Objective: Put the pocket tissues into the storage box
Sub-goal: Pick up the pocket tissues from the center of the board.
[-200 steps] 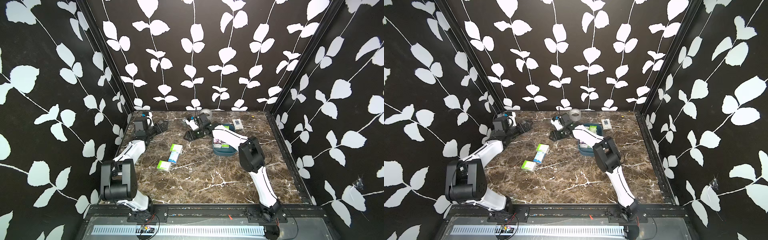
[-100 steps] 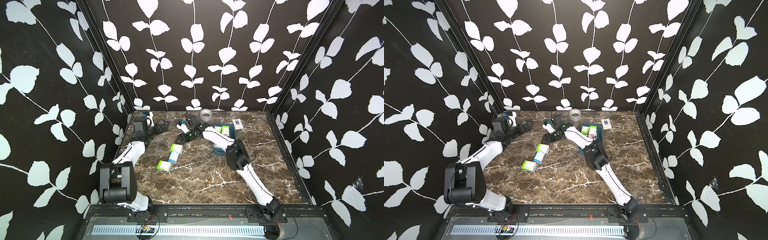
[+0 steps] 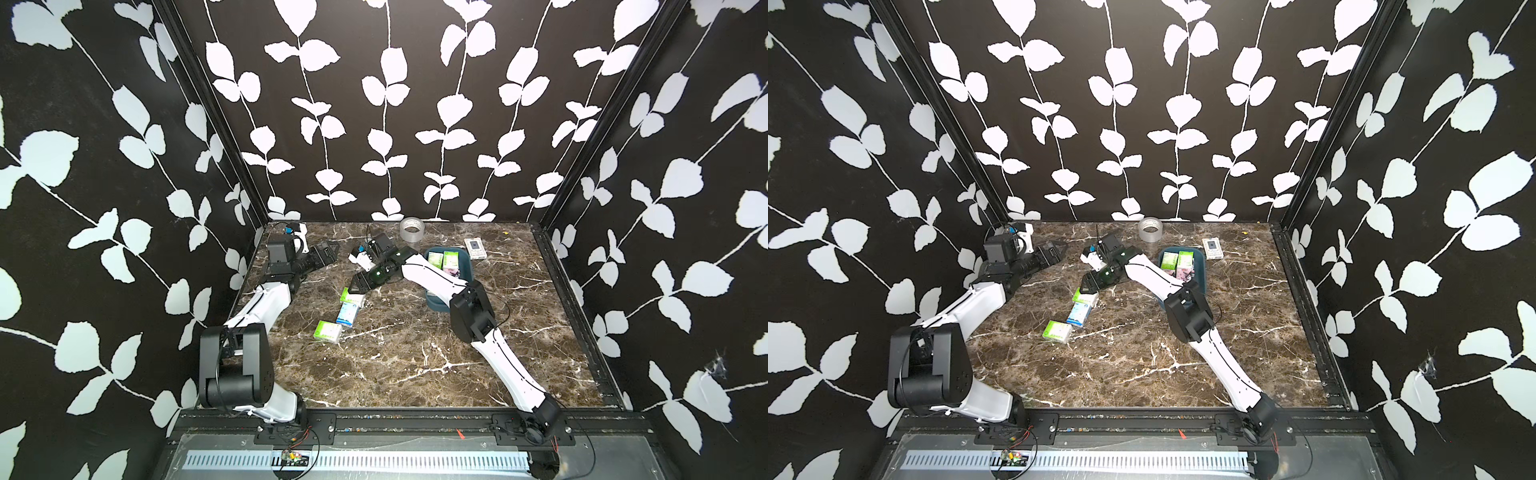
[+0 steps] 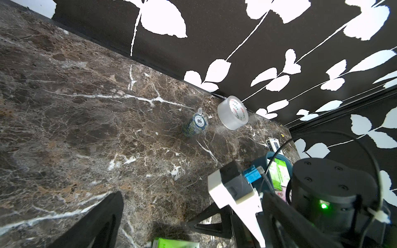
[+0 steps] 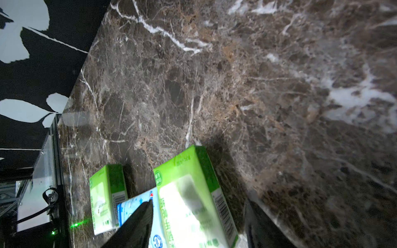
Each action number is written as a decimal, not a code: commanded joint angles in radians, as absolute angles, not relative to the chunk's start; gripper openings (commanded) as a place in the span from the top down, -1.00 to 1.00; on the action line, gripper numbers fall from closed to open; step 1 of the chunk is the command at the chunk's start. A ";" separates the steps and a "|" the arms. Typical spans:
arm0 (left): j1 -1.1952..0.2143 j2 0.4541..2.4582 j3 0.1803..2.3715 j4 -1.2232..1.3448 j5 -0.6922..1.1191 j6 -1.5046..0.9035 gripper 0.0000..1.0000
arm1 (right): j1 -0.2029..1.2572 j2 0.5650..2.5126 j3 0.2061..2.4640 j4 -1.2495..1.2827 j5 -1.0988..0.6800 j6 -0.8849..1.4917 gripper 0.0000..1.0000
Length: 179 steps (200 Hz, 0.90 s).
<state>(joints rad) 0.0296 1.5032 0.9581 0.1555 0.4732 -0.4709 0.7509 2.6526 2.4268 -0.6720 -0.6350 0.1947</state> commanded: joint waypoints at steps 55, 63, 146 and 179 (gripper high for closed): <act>0.031 1.443 0.953 0.138 0.473 -0.442 -0.98 | 0.785 2.669 2.482 -0.786 -0.555 0.091 -0.08; 0.031 1.442 0.952 0.138 0.473 -0.440 -0.98 | 0.787 2.672 2.482 -0.791 -0.550 0.088 0.06; 0.031 1.425 0.956 0.126 0.466 -0.432 -0.98 | 0.784 2.614 2.439 -0.777 -0.438 0.078 1.00; 0.031 1.421 0.956 0.122 0.472 -0.439 -0.98 | 0.768 2.471 2.285 -0.611 -0.410 0.123 1.00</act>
